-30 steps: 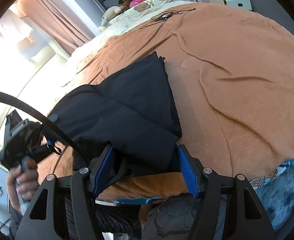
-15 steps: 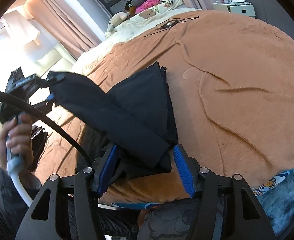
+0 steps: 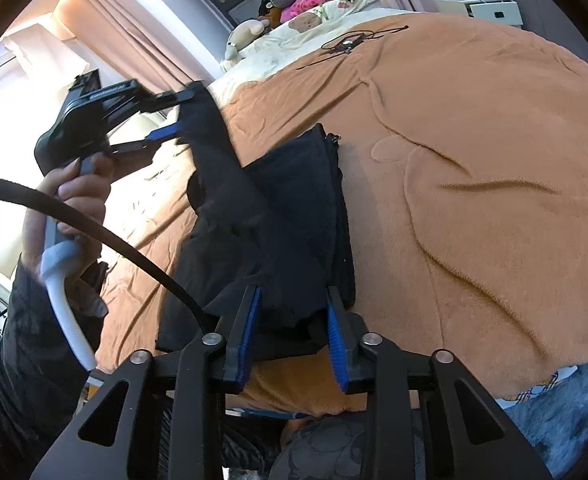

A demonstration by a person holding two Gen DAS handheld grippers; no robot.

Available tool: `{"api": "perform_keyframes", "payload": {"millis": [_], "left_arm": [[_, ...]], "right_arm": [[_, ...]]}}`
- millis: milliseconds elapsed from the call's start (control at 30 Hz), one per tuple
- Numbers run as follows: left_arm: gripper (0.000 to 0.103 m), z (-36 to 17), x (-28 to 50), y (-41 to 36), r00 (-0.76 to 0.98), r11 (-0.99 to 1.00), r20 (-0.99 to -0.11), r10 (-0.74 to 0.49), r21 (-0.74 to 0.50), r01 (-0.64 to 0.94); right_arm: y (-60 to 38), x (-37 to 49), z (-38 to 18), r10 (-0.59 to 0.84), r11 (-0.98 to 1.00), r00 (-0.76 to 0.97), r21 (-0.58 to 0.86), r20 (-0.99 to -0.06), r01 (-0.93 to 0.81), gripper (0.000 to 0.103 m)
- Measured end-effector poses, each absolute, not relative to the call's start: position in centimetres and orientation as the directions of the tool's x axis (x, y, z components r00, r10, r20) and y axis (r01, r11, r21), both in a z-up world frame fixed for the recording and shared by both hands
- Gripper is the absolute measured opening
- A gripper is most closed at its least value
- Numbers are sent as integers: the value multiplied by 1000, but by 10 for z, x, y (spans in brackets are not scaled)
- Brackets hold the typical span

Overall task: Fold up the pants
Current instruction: 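Close the right tool on the folded trouser edge and lift it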

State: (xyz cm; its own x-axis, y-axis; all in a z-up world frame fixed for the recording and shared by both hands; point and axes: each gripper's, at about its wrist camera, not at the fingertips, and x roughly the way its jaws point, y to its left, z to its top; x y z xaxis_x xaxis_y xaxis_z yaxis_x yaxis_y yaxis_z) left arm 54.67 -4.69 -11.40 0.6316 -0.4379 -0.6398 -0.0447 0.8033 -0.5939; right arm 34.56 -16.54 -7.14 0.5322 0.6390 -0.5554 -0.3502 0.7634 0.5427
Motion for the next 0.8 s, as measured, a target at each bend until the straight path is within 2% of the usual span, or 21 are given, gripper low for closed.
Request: {"api": "perform_keyframes", "payload": {"millis": [33,100,367,467,567,800], "left_arm": [[58,-114,547,-46,636,807,-641,-430,-589,-48],[62,-116,544,-45,640,813,-643,-420,-581,-50],[62,-143,514,-16,605,831,-709,-362,-540,-134],[62,-153,495,-1,600,829,-724,-340,-532,-173],[62,-160,475,10,589,826,-740,-326,-525,-203],[62,-175,435,27,575,807,-754,-318,-533,-254]], "right_arm": [[-165,347,-72,642,761,530,547,-554,-349,11],[-166,349,-73,649,753,530,558,-546,-349,5],[-167,354,-79,673,723,519,617,-527,-311,5],[-169,357,-82,681,710,518,639,-517,-295,9],[-171,362,-86,693,690,510,672,-509,-268,18],[-168,362,-85,673,707,530,660,-516,-255,19]]}}
